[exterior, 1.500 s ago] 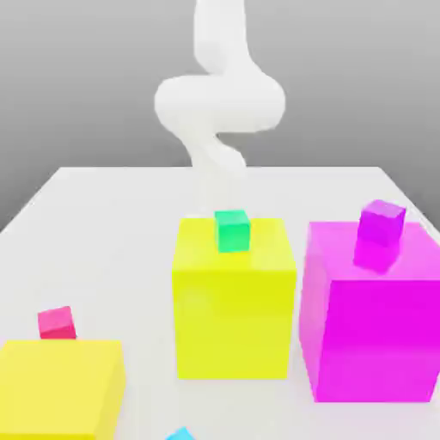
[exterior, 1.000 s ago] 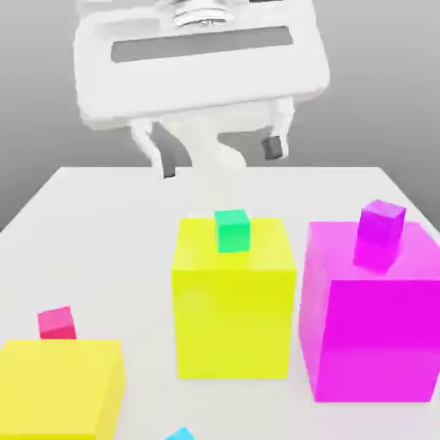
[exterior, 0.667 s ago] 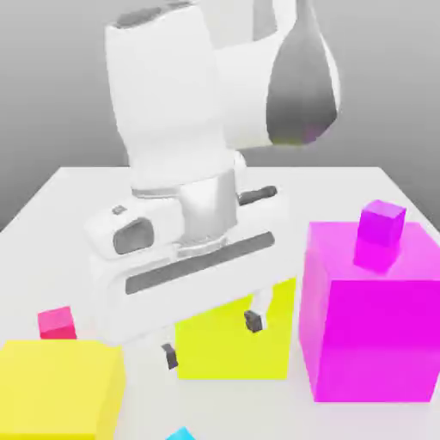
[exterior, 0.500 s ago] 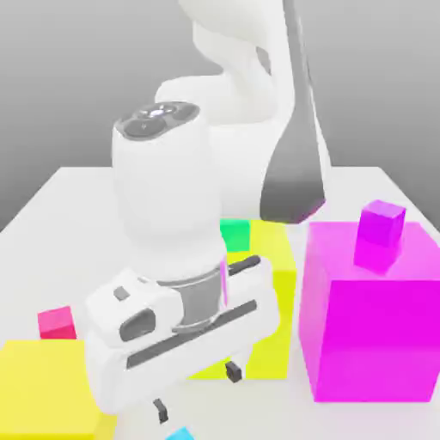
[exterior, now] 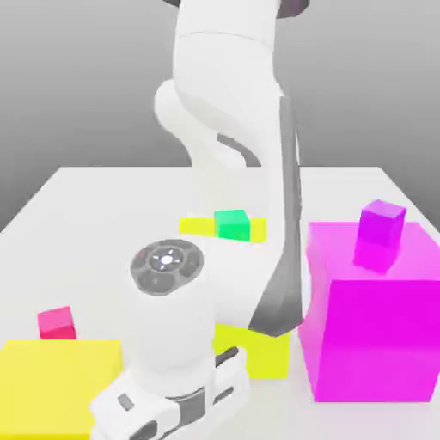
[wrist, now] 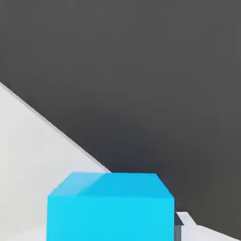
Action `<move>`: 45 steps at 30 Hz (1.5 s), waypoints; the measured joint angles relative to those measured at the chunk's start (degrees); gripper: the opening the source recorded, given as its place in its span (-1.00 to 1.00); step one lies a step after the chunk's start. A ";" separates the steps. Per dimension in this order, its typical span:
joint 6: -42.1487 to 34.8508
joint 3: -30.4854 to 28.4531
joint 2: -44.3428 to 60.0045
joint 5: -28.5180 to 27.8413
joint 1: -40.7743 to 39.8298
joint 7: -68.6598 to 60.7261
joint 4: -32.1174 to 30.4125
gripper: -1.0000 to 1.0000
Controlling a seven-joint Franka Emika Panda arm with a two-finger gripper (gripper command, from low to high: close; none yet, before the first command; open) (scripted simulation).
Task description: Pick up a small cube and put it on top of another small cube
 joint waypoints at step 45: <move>-0.71 -20.01 -28.24 -14.10 -18.11 19.44 -26.04 1.00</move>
